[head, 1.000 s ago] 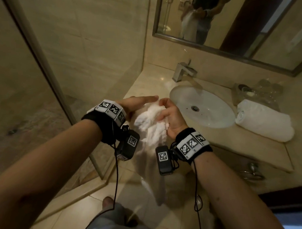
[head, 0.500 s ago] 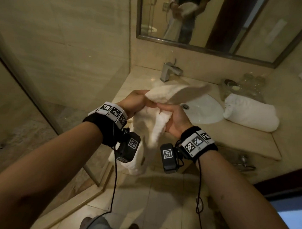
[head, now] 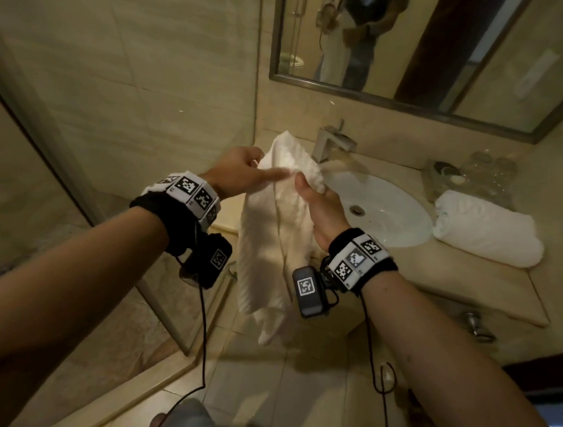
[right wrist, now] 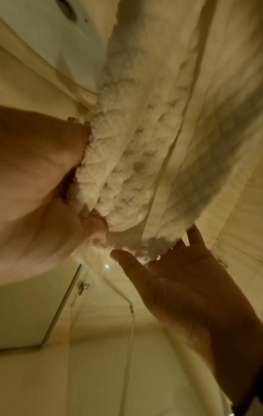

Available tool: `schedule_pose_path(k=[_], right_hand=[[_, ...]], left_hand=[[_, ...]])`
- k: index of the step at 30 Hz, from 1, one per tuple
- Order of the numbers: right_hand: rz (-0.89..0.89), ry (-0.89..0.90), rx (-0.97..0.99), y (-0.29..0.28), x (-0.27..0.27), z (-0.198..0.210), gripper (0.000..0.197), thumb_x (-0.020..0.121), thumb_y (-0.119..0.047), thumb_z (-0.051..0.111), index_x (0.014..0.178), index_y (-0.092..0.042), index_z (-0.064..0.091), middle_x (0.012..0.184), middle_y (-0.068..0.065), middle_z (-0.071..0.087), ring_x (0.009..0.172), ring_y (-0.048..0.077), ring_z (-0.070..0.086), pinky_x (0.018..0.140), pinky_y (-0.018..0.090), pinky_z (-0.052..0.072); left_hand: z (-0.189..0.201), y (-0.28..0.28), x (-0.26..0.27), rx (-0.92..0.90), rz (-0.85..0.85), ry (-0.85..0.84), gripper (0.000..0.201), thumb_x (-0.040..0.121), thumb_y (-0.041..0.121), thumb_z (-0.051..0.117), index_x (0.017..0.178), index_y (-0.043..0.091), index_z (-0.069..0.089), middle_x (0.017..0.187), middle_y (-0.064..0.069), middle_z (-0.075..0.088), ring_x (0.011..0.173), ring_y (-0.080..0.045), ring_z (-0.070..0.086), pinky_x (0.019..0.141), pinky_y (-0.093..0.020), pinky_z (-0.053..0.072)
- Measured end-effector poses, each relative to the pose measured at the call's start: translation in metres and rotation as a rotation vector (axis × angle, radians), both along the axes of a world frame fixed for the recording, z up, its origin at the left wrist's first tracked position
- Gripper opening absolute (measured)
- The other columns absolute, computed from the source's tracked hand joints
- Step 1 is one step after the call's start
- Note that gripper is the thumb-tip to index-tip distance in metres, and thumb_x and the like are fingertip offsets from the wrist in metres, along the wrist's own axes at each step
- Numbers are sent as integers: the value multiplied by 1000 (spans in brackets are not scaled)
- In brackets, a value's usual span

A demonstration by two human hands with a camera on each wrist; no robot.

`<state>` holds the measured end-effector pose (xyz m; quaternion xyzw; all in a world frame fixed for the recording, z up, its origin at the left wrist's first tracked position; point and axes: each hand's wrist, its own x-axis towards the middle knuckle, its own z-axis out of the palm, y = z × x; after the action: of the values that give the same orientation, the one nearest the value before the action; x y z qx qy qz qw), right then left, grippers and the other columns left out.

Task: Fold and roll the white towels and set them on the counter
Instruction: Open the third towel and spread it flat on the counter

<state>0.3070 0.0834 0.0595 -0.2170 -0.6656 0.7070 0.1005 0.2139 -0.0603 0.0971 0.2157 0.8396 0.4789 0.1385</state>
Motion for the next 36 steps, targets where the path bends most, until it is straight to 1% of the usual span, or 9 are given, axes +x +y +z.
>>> schedule_pose_path(k=[4, 7, 11, 15, 18, 22, 30, 33, 36], right_hand=[[92, -4, 26, -14, -13, -2, 14, 88, -39, 65, 93, -26, 65, 99, -3, 72, 97, 14, 67, 92, 35, 52], [117, 15, 89, -14, -21, -7, 11, 89, -35, 64, 94, -26, 68, 104, -1, 72, 103, 15, 65, 97, 34, 48], [25, 18, 44, -4, -39, -11, 11, 89, -17, 61, 93, -17, 71, 102, 6, 72, 100, 24, 66, 96, 47, 50], [-33, 55, -126, 3, -53, -12, 31, 91, -9, 47, 112, 10, 59, 102, 14, 64, 96, 26, 61, 91, 40, 50], [-45, 71, -164, 18, -62, -10, 22, 90, -6, 52, 109, -1, 61, 102, 9, 66, 90, 16, 66, 81, 28, 54], [-189, -14, -152, 43, -77, -9, 22, 90, -5, 55, 110, -7, 63, 105, 10, 69, 92, 25, 66, 83, 36, 53], [-156, -339, 59, 47, -86, -59, 30, 66, -15, 67, 96, -11, 71, 98, 4, 71, 99, 27, 64, 84, 34, 50], [-169, -402, 145, 45, -81, -64, 38, 81, -17, 72, 117, -10, 64, 112, 1, 65, 101, 18, 59, 81, 26, 41], [-212, -433, 183, 48, -80, -68, 54, 87, -27, 68, 132, -2, 53, 129, 9, 58, 114, 23, 56, 91, 29, 43]], left_hand=[[-12, 0, 2, -40, -93, -23, 30, 64, 24, 79, 91, 18, 67, 99, -7, 70, 94, -23, 67, 88, -45, 54], [-21, 9, -2, -27, -142, -23, 31, 57, 21, 70, 87, 17, 68, 96, -7, 69, 95, -25, 66, 87, -46, 54], [-39, 13, -25, -299, -184, 65, 53, 64, 15, 71, 115, 11, 57, 111, -8, 63, 102, -27, 60, 85, -37, 51], [-67, 11, -50, -521, -242, 117, 55, 72, 11, 72, 123, 12, 52, 119, -10, 62, 108, -30, 58, 83, -32, 46], [-94, -5, -68, -756, -275, 72, 34, 89, 30, 61, 110, 5, 65, 114, -16, 65, 107, -31, 60, 80, -30, 45], [-118, -13, -99, -618, -206, -5, 35, 99, 26, 44, 118, 1, 60, 121, -21, 60, 111, -36, 57, 87, -35, 45], [-96, -1, -116, -461, -103, -81, 36, 82, 38, 53, 100, 6, 57, 107, -17, 61, 100, -33, 57, 85, -36, 44], [-75, -10, -111, -669, -277, -84, 36, 57, 29, 55, 80, 3, 66, 87, -17, 66, 83, -32, 62, 66, -33, 49], [-70, -22, -105, -931, -355, 9, 23, 82, 14, 55, 85, -4, 68, 97, -23, 65, 98, -35, 62, 69, -28, 42]])
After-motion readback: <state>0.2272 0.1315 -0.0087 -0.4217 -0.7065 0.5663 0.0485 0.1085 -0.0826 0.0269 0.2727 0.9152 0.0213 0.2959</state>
